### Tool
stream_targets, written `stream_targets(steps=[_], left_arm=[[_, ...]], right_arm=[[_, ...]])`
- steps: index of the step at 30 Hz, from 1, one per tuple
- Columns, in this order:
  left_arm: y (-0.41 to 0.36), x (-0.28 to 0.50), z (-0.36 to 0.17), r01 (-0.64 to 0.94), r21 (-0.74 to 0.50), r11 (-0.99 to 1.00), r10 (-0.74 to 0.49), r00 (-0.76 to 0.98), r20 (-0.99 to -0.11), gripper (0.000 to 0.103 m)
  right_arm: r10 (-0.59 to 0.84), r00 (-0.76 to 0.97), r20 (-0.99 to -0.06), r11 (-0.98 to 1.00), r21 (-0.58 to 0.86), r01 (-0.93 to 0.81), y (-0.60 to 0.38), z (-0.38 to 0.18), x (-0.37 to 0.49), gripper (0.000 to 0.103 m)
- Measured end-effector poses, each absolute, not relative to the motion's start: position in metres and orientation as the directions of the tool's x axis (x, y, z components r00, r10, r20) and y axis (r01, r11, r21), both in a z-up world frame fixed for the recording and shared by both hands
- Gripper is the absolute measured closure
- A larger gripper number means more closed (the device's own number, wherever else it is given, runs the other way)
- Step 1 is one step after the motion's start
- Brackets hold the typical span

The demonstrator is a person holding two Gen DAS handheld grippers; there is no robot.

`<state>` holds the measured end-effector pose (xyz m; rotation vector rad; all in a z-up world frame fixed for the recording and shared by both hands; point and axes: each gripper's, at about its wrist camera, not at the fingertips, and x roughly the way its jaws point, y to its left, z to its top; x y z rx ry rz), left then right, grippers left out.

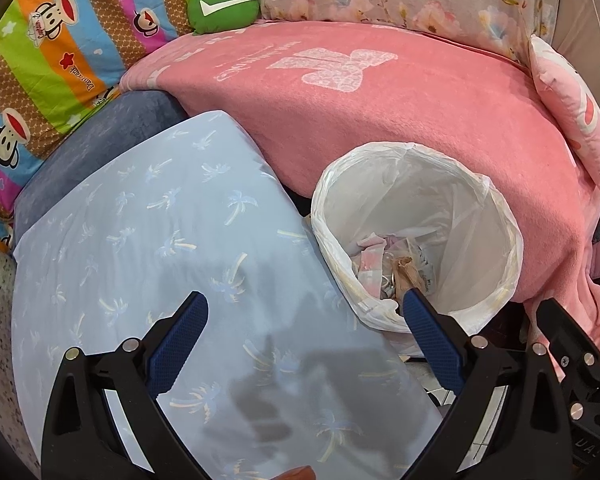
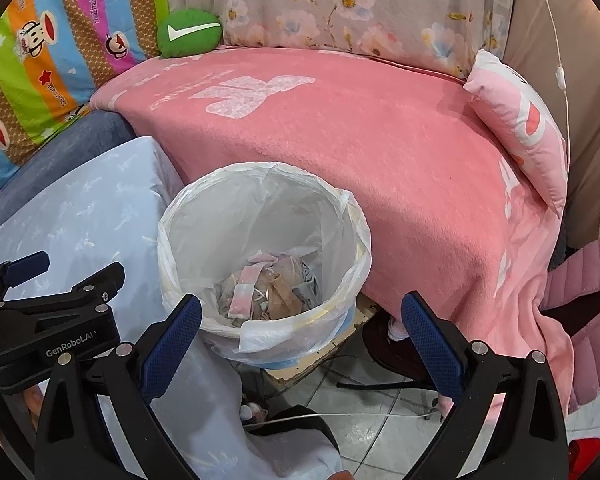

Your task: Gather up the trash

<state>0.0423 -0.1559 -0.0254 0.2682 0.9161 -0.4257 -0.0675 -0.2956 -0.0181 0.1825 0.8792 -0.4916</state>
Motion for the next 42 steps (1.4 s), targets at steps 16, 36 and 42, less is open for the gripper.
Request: stream_targets(steps=[16, 36, 42], left_arm=[[-0.157, 0.04, -0.031, 0.455, 0.016, 0.891, -0.251, 0.522, -0.815, 0.009], [-0.163, 0.036, -0.034, 0.446, 0.023, 0.895, -0.238, 0.518, -0.822, 0.009], [-0.163, 0.036, -0.037, 0.444, 0.029, 0.895, -0.231, 0.52, -0.822, 0.007]], right_arm=[[-0.344, 0.516, -0.784, 0.874, -0.066, 0.482, -0.296, -0.026, -0.069, 0.006], [-0.339, 0.503, -0.795, 0.87, -0.062, 0.488, -0.298, -0.033, -0.074, 0.006], [-0.343, 0.497, -0.797, 0.865, -0.062, 0.497, -0.302, -0.036, -0.075, 0.006]])
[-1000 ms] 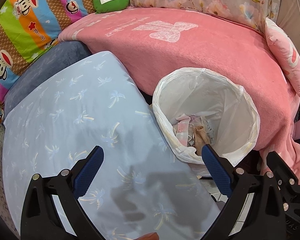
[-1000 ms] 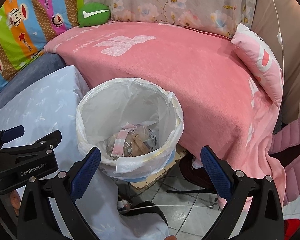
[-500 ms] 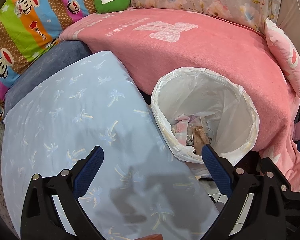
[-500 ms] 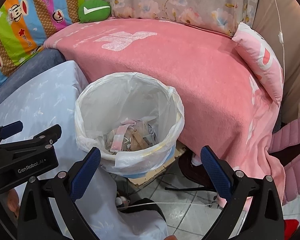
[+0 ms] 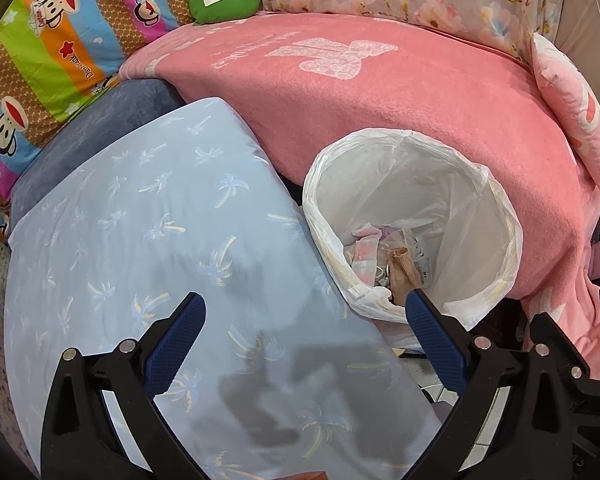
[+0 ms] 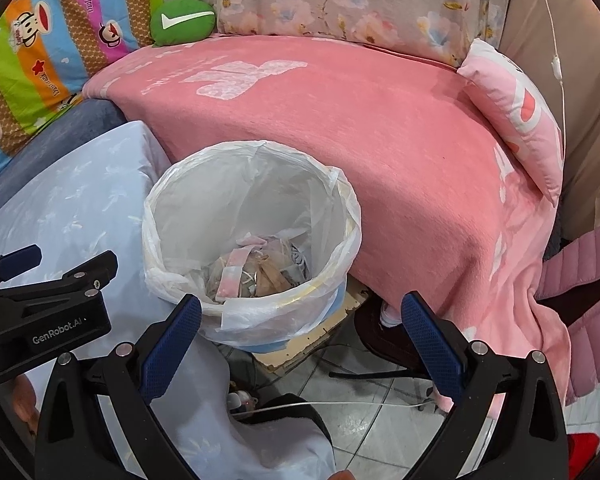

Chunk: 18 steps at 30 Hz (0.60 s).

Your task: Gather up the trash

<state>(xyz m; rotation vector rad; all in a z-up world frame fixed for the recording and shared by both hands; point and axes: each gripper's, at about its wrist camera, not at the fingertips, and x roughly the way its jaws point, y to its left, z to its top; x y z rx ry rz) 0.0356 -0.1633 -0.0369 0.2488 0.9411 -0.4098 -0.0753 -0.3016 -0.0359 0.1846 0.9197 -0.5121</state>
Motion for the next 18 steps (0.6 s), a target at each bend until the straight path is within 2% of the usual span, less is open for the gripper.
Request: stream_targets(steps=[18], left_arm=[[-0.163, 0.037, -0.0378, 0.432, 0.036, 0.901, -0.223, 0.534, -0.815, 0.007]], right_arm=[[-0.335, 0.491, -0.804, 0.866, -0.058, 0.496, -0.302, -0.0413, -0.0733, 0.006]])
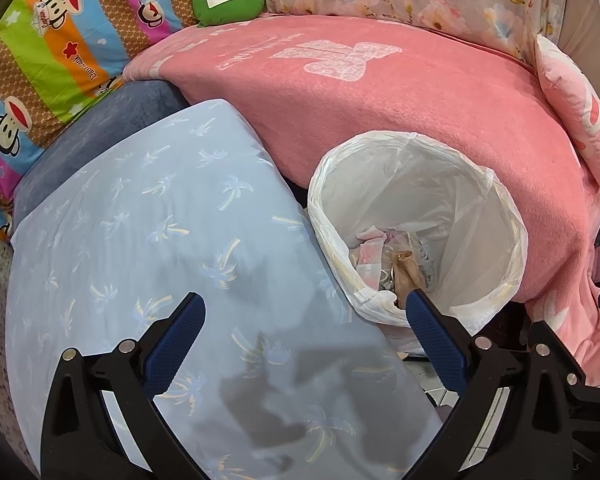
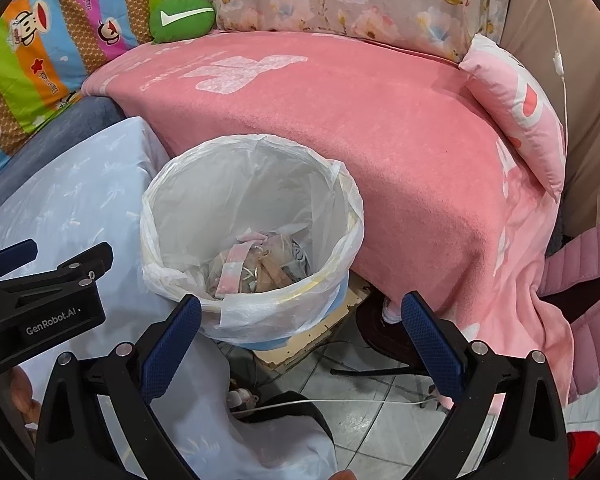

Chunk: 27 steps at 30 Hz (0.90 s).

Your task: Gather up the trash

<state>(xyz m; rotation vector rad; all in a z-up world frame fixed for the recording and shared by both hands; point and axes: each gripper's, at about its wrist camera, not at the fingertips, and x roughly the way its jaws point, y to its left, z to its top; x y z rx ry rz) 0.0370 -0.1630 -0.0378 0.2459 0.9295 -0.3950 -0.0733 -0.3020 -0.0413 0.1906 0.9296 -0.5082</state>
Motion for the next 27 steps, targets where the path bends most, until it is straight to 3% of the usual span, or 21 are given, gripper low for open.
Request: stream_targets(steps=[27], left_arm=[[-0.165, 0.0301, -0.0393, 0.442, 0.044, 0.896, -0.22, 0.526, -0.821, 0.007]], right_arm=[[-0.34, 0.492, -0.801, 0.861, -0.055, 0.506, -0.3061, -0.0418, -0.0735, 0.006]])
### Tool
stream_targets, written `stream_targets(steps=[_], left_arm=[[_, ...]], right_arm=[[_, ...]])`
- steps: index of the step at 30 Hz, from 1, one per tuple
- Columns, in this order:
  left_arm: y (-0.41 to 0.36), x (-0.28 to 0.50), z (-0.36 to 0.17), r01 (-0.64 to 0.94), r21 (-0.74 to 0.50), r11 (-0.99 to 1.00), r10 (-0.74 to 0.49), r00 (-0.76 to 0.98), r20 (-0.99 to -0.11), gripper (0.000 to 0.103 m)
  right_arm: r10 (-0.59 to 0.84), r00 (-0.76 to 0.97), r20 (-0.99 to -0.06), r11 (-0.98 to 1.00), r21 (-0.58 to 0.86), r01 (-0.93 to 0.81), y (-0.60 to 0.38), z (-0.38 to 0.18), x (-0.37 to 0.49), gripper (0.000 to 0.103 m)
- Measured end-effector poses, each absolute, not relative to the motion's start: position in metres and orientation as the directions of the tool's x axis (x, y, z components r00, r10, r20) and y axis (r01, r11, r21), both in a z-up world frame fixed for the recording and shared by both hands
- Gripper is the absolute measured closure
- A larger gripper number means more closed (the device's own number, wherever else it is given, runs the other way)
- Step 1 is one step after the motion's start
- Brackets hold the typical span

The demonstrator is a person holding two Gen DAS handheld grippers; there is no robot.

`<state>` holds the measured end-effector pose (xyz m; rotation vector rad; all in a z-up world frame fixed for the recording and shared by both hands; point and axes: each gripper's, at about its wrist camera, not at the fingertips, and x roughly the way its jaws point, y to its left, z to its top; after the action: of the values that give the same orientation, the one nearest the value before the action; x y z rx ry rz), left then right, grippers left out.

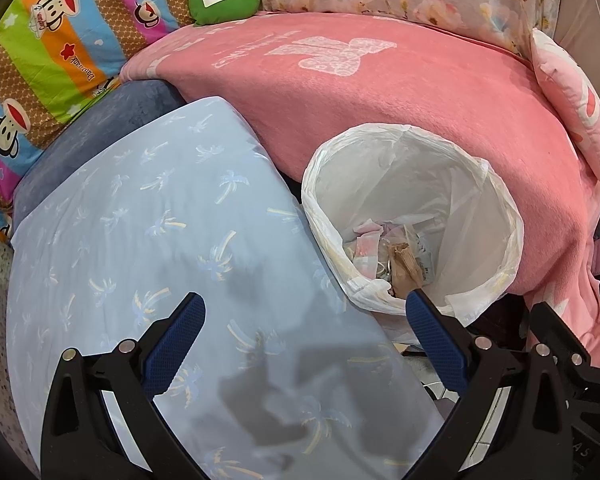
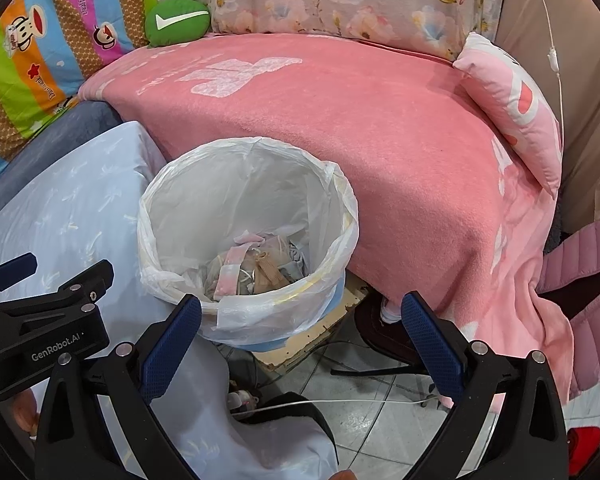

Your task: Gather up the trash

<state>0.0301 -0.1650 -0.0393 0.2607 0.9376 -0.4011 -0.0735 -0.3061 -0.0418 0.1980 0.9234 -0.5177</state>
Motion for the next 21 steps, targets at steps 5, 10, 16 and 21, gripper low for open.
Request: stream_targets(steps=[5, 10, 16, 21], left_arm=[[-0.1652, 0.0298, -0.0393, 0.443, 0.043, 0.895, -0.221, 0.526, -0.821, 0.007], [-0.1651, 0.0298, -0.0393, 0.442, 0.045, 0.896, -0.218, 0.527, -0.821, 0.007], [-0.1651, 0.0289, -0.0393, 0.441, 0.048, 0.896, -0.216, 0.529, -0.821, 0.007], [-0.1642, 0.0283, -0.0392, 0.442, 0.05, 0.896, -0.216, 0.53, -0.82, 0.007]], right_arm=[[-0.34, 0.492, -0.801, 0.861, -0.054, 0.506, -0.3063, -0.0416, -0.0739, 0.006], [-0.34, 0.492, -0.801, 0.861, -0.055, 0.505, -0.3062, -0.0418, -0.0738, 0.006], [-0.34, 0.494, -0.8, 0.862, -0.055, 0.505, -0.3043, -0.0385, -0.0758, 0.006], [-0.341, 0.491, -0.802, 0.86, -0.055, 0.507, -0.3039, -0.0383, -0.0757, 0.006]])
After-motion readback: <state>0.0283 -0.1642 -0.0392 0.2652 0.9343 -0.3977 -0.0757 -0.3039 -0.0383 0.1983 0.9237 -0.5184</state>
